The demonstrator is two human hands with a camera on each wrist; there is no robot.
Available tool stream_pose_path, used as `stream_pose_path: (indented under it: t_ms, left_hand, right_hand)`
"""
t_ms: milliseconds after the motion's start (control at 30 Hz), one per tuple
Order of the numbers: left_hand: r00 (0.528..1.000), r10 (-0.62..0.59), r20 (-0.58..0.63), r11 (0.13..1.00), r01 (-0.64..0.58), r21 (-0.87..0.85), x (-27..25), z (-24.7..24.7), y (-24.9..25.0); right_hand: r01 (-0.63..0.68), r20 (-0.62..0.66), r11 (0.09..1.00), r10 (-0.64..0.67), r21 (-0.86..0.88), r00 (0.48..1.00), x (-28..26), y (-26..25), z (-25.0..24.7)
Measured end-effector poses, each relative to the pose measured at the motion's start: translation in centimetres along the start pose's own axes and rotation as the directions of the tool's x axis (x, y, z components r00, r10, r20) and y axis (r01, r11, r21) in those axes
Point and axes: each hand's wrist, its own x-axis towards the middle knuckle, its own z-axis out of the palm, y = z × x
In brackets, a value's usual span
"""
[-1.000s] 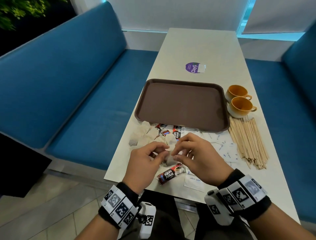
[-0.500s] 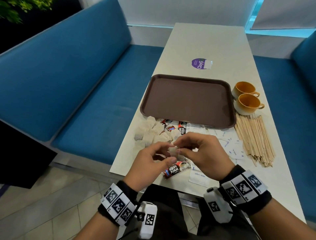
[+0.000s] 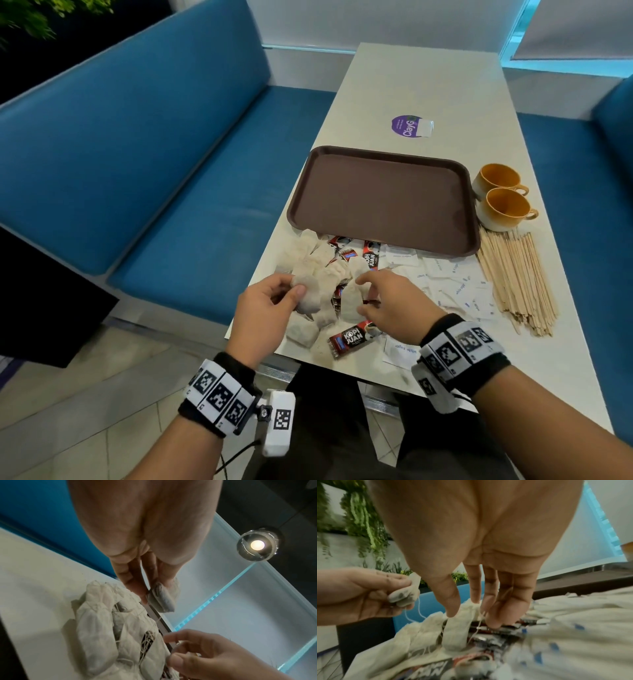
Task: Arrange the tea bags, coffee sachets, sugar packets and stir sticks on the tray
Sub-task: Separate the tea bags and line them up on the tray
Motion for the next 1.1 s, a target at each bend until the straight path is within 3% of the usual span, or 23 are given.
stream_pose_path:
  t_ms: [167, 400, 500, 633, 800, 1100]
  left_hand:
    - [0.994, 0.029, 0.101, 0.992, -0.041, 0.118, -0.3, 0.9, -0.4]
    - [0.978, 0.103, 0.183, 0.98, -0.131, 0.15, -0.7, 1.3, -0.1]
    - [0.936, 0.252, 0.247, 0.953, -0.285, 0.107, -0.9, 1.8, 0.5]
    - [0.884, 0.335, 0.325, 0.924, -0.377, 0.071, -1.1, 2.6, 1.5]
    - [0.902, 0.304, 0.306, 0.95, -0.31, -0.032, -1.0, 3.5, 1.0]
    - [0.949, 0.214, 0.23, 0.973, -0.186, -0.139, -1.1, 3.4, 0.9]
  right_hand:
    - [-0.017, -0.001, 1.0, 0.016, -0.026, 1.0, 0.9, -0.3, 1.3]
    - [-0.019, -0.024, 0.994, 0.022, 0.108, 0.999, 0.5, 0.4, 0.4]
    - [-0.019, -0.052, 0.978, 0.03, 0.208, 0.998, -0.1, 0.6, -0.1]
    - [0.018, -0.158, 0.944, 0.036, 0.329, 0.987, -1.0, 0.1, -0.9]
    - [0.171, -0.196, 0.905, -0.1, 0.389, 0.975, -2.0, -0.5, -1.7]
    - [0.199, -0.182, 0.873, -0.13, 0.446, 0.975, -2.6, 0.0, -1.8]
